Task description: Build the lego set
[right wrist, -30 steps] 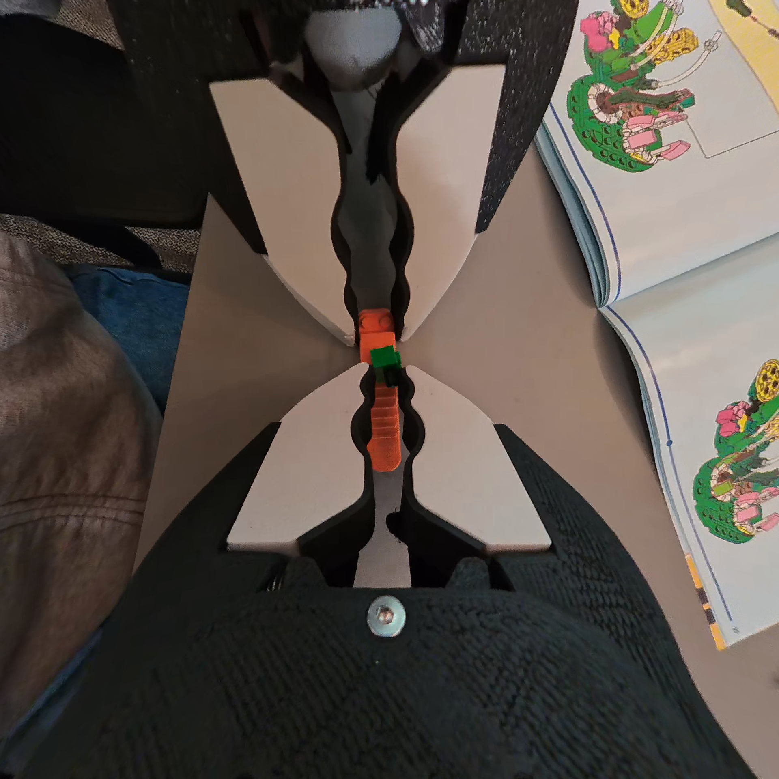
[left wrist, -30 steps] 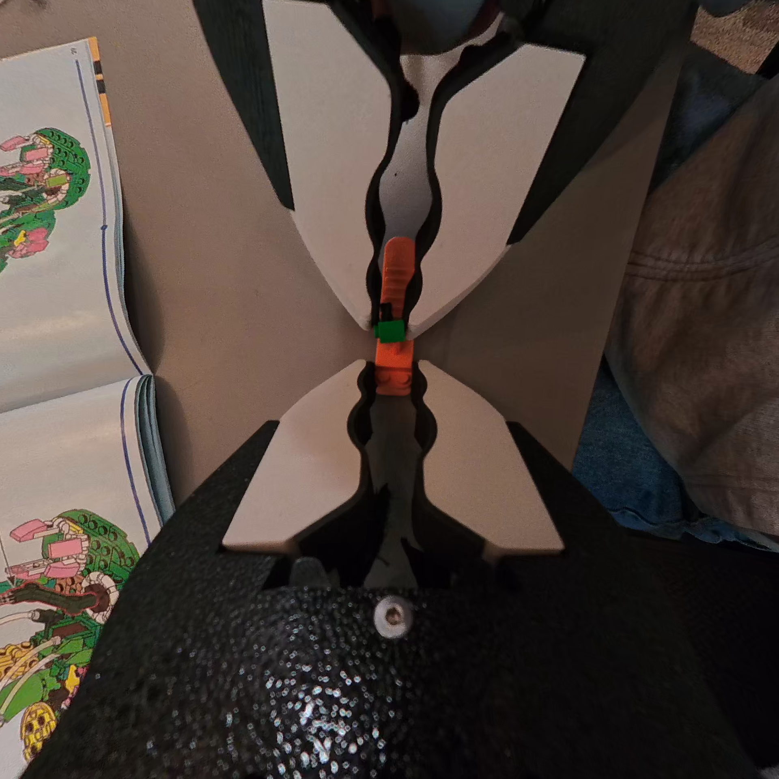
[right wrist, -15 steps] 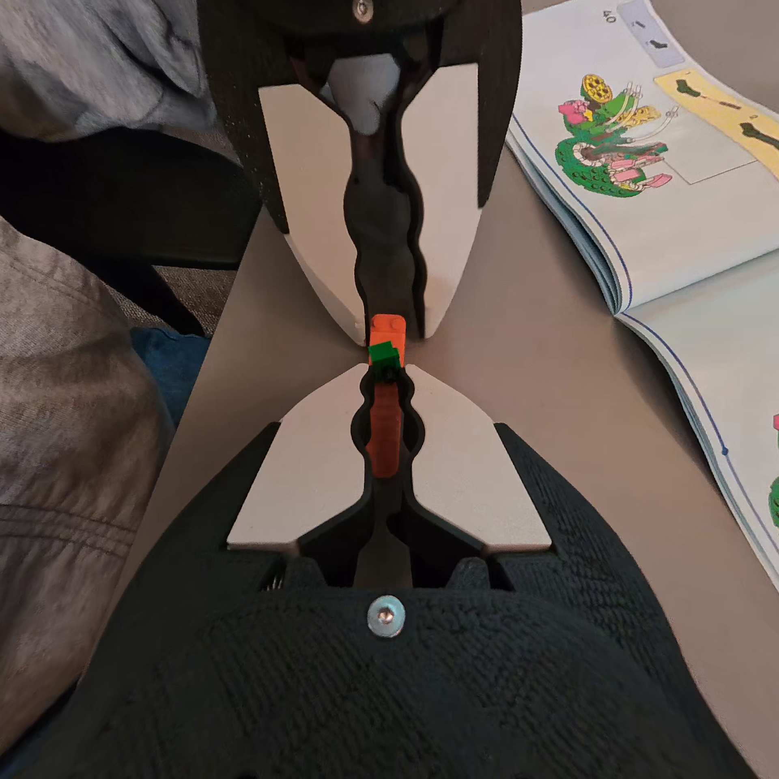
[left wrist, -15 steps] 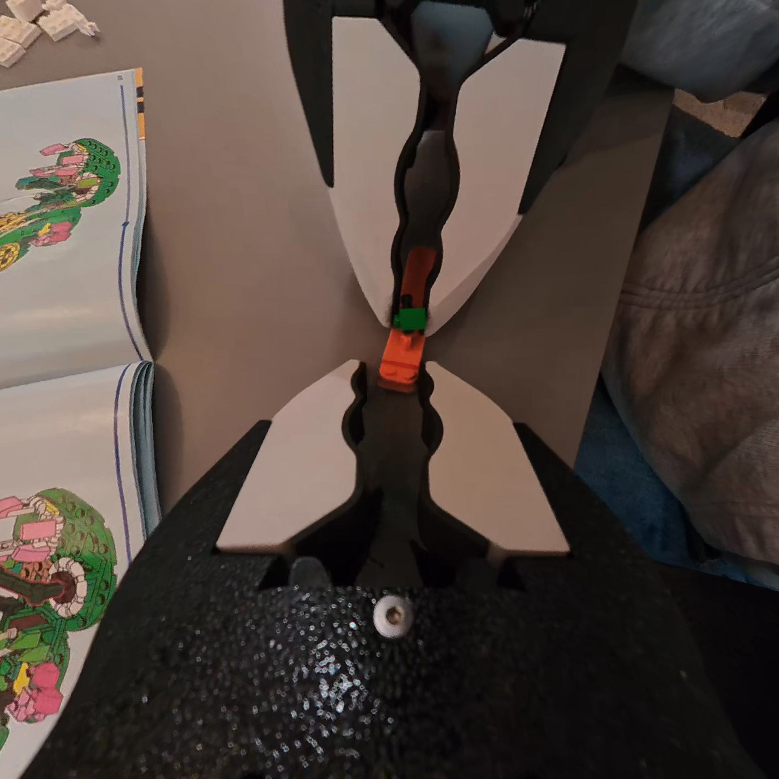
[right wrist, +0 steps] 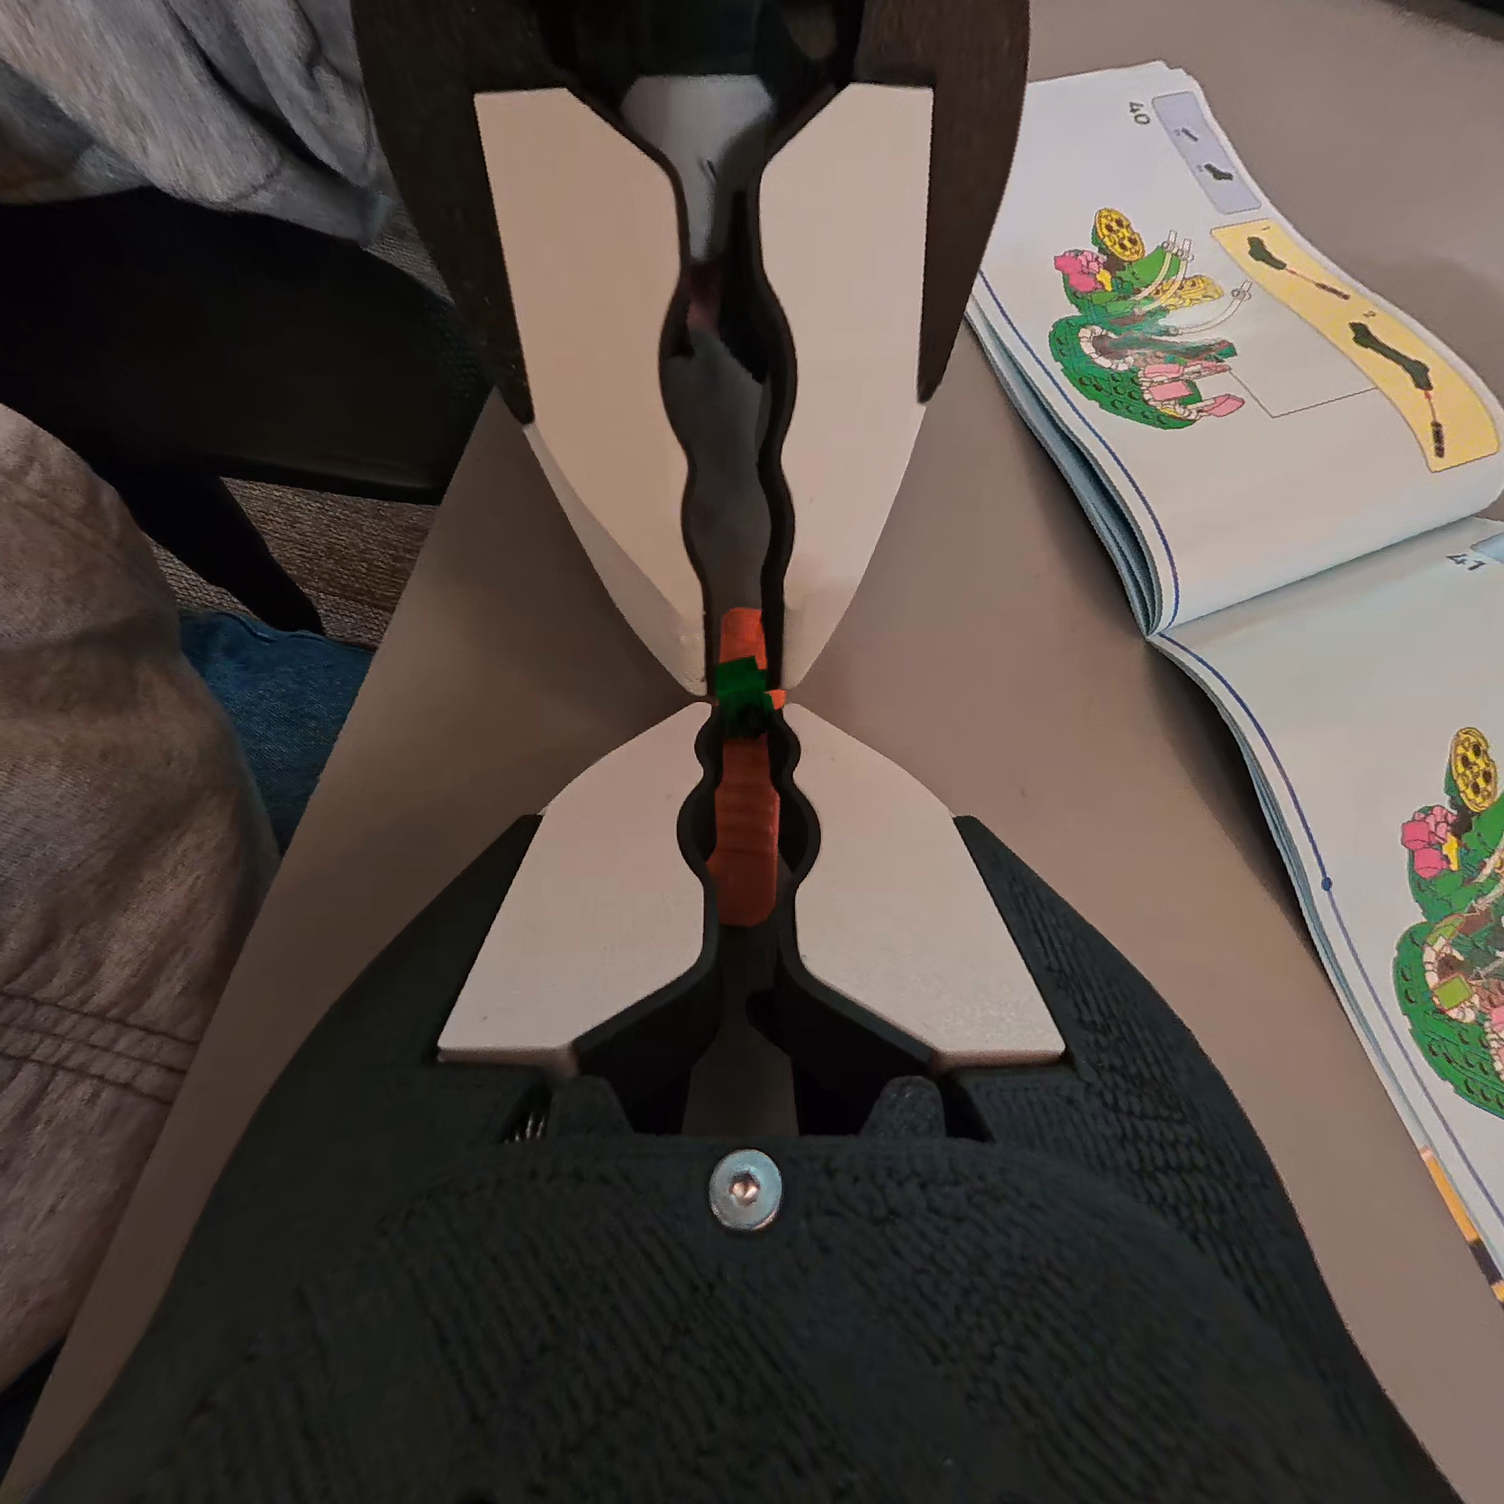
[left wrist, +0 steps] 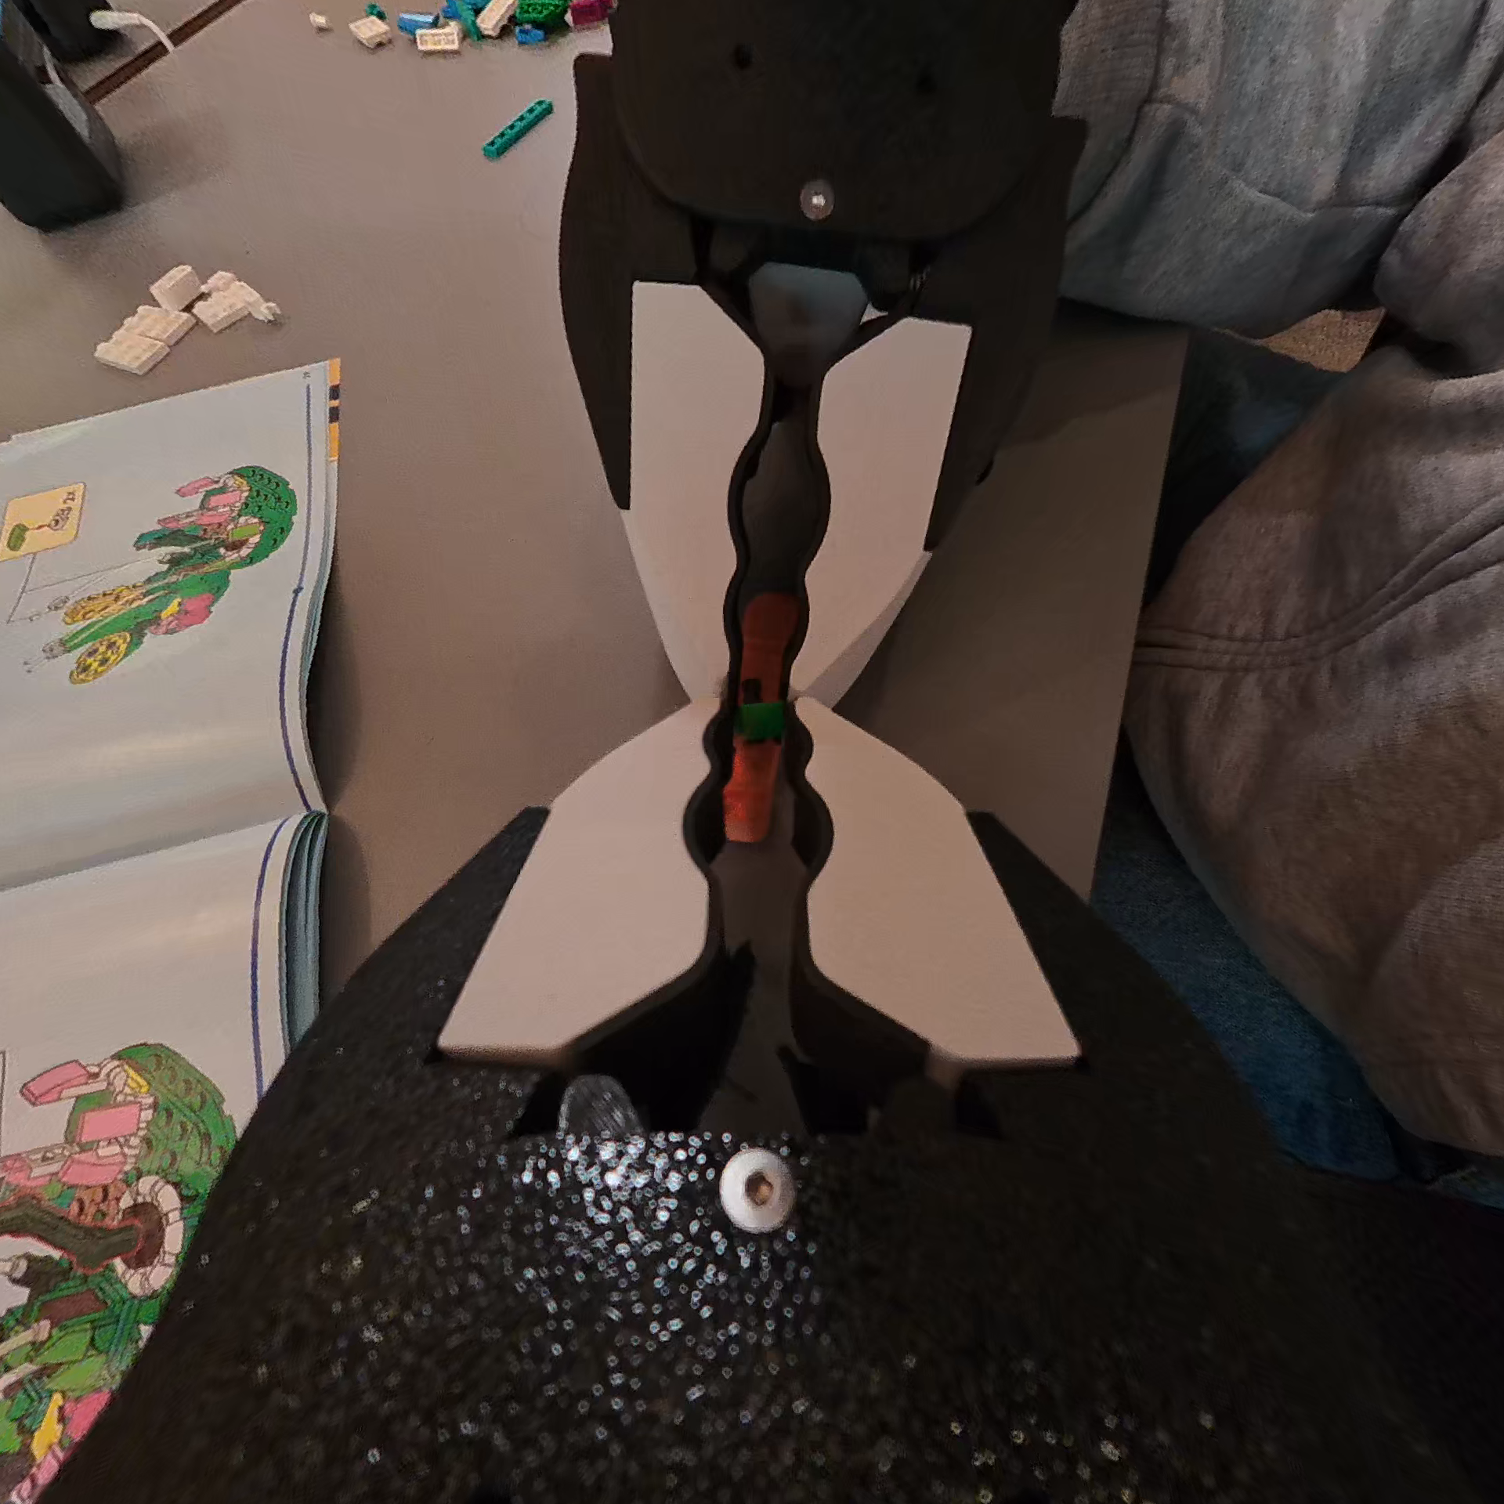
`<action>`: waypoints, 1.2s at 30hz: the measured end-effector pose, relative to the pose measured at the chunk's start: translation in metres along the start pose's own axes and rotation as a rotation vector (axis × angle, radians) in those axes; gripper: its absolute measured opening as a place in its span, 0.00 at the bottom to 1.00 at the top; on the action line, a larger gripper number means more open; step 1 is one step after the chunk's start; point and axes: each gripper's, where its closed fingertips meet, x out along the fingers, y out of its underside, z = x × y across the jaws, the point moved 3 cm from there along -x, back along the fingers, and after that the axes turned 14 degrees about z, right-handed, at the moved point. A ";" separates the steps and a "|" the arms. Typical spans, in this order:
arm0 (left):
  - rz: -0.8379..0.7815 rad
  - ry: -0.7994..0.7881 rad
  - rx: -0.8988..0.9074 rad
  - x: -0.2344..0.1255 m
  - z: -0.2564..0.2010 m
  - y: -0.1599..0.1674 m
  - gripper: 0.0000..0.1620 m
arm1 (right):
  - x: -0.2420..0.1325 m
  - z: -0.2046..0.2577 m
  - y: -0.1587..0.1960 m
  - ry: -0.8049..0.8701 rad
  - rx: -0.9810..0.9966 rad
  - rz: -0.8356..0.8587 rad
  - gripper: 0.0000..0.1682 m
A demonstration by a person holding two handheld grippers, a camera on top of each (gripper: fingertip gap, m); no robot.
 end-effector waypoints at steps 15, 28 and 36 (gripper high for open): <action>-0.075 -0.120 0.052 -0.010 0.001 -0.013 0.09 | -0.024 -0.004 -0.009 0.216 -0.112 -0.154 0.05; -0.069 -0.109 0.067 -0.012 0.001 -0.015 0.05 | -0.041 0.000 -0.016 0.205 -0.129 -0.281 0.07; -0.056 -0.102 0.065 -0.010 0.001 -0.014 0.05 | -0.035 0.000 -0.013 0.182 -0.124 -0.230 0.06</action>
